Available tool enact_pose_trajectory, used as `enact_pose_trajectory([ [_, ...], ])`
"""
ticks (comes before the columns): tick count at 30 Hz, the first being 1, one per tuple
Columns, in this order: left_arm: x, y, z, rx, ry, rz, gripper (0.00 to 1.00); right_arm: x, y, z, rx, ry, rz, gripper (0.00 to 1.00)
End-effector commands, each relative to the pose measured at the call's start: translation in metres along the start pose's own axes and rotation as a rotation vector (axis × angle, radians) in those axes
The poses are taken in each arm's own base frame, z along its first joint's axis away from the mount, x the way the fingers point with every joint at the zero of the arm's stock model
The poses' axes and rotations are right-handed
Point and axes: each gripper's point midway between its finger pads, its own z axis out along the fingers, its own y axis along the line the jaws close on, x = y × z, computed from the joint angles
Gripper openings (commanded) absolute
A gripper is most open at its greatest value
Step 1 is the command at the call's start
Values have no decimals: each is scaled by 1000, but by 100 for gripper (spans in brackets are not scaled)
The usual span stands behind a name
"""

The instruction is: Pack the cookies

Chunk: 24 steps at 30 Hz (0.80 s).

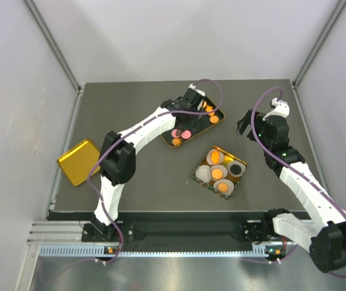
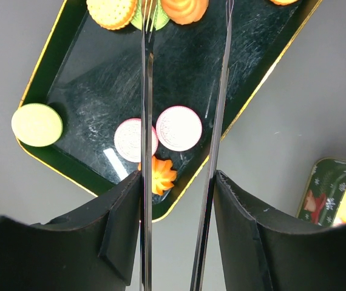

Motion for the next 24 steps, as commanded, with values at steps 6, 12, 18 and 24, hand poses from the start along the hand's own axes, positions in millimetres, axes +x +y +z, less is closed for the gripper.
enact_pose_trajectory([
  [6, -23, 0, -3, -64, -61, 53, 53, -31, 7, -1, -19, -75, 17, 100],
  [12, -16, -1, 0, -95, -36, 96, 52, -29, 8, -1, -23, -72, 17, 100],
  [18, -13, -5, 2, -96, -31, 118, 51, -30, 7, -2, -21, -74, 17, 100],
  [24, -13, -9, -2, -97, -32, 132, 50, -29, 6, -2, -19, -75, 18, 100],
])
